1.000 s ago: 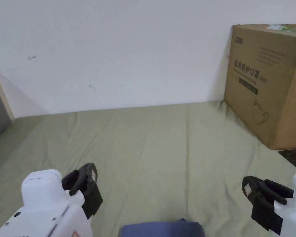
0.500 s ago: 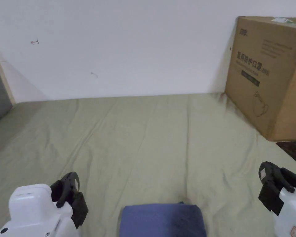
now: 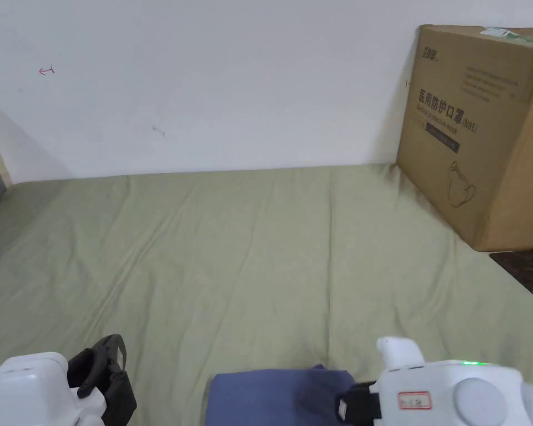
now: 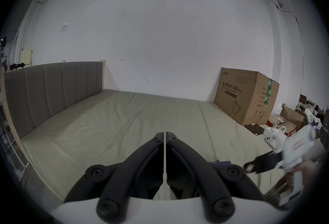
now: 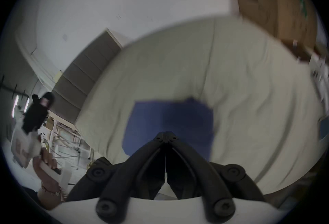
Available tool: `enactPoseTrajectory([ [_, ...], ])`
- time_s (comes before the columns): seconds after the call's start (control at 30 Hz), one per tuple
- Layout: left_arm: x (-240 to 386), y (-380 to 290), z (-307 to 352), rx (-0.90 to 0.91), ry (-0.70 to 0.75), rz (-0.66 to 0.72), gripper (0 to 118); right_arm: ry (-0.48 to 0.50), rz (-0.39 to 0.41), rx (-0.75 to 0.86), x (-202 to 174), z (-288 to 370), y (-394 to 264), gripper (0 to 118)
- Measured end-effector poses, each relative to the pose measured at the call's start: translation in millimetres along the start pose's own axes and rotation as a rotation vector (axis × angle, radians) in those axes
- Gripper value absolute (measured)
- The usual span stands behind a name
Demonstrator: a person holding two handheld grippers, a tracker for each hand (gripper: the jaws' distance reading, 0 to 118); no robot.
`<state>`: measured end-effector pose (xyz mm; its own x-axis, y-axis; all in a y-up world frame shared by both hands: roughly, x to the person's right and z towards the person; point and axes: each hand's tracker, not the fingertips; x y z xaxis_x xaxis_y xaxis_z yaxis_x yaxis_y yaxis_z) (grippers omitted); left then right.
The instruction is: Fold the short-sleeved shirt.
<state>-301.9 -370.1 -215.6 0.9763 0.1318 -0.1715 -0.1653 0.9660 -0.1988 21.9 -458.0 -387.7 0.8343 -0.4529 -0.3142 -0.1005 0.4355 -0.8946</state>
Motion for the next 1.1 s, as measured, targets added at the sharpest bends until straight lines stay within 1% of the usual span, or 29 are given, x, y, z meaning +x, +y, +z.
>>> enactPoseTrajectory([
  [0.07,-2,-1,-3,-0.021,-0.006,-0.013,2,-0.082,-0.017,-0.075,15,-27,-3,0],
  [0.13,-8,-3,-11,-0.07,-0.026,-0.017,2,-0.127,-0.051,-0.151,30,-46,-5,0],
  [0.17,-13,-5,-19,-0.123,-0.055,0.0,2,-0.124,-0.08,-0.165,37,-52,-7,0],
  [0.2,-19,-7,-30,-0.198,-0.079,0.042,2,-0.083,-0.117,-0.169,45,-54,-10,0],
  [0.23,-25,-9,-40,-0.253,-0.098,0.081,2,-0.046,-0.149,-0.141,48,-50,-10,0],
  [0.3,-44,-19,-69,-0.376,-0.213,0.214,6,-0.026,-0.183,-0.151,53,-48,-7,0],
  [0.33,-54,-25,-82,-0.439,-0.261,0.285,18,-0.027,-0.177,-0.151,56,-45,-7,0],
  [0.37,-64,-34,-98,-0.51,-0.323,0.371,34,-0.026,-0.175,-0.15,58,-44,-8,0],
  [0.4,-74,-47,-115,-0.582,-0.394,0.462,54,-0.022,-0.173,-0.148,60,-44,-9,0],
  [0.43,-82,-60,-130,-0.642,-0.453,0.532,81,-0.015,-0.168,-0.146,61,-45,-10,0],
  [0.47,-90,-77,-145,-0.697,-0.521,0.626,101,-0.01,-0.161,-0.141,60,-45,-13,0],
  [0.5,-90,-92,-155,-0.74,-0.557,0.692,116,-0.008,-0.158,-0.138,60,-45,-13,0],
  [0.53,-91,-104,-161,-0.767,-0.573,0.724,117,-0.007,-0.157,-0.135,60,-45,-14,0],
  [0.6,-76,-119,-167,-0.788,-0.635,0.829,118,-0.005,-0.161,-0.129,60,-46,-15,0],
  [0.63,-72,-130,-175,-0.822,-0.645,0.855,118,-0.002,-0.164,-0.125,60,-47,-16,0],
  [0.73,-47,-158,-203,-0.93,-0.774,0.923,118,0.007,-0.175,-0.121,62,-47,-17,0],
  [0.77,-37,-169,-209,-0.951,-0.848,0.952,118,0.013,-0.181,-0.122,63,-46,-17,0],
  [0.8,-28,-174,-213,-0.919,-0.958,0.987,118,0.019,-0.189,-0.123,65,-46,-17,0],
  [0.83,-26,-179,-220,-0.913,-1.016,1.011,118,0.023,-0.196,-0.123,65,-46,-17,0],
  [0.87,-22,-183,-224,-0.919,-1.017,1.012,118,0.027,-0.203,-0.124,66,-47,-16,0],
  [0.9,-22,-184,-225,-0.906,-0.989,0.981,113,0.03,-0.208,-0.123,67,-47,-17,0],
  [0.93,-23,-184,-225,-0.886,-0.975,0.965,84,0.034,-0.213,-0.121,68,-47,-18,0],
  [0.97,-28,-184,-226,-0.875,-0.91,0.904,35,0.039,-0.218,-0.117,68,-46,-19,0],
  [1.0,-40,-188,-232,-0.916,-0.757,0.786,15,0.044,-0.226,-0.11,69,-46,-20,0],
  [1.03,-39,-191,-232,-0.959,-0.67,0.694,15,0.057,-0.24,-0.099,70,-45,-22,0],
  [1.07,-38,-193,-229,-0.944,-0.753,0.752,16,0.089,-0.269,-0.085,69,-44,-24,0],
  [1.1,-42,-183,-230,-0.923,-0.771,0.776,16,0.045,-0.263,-0.079,66,-42,-26,0],
])
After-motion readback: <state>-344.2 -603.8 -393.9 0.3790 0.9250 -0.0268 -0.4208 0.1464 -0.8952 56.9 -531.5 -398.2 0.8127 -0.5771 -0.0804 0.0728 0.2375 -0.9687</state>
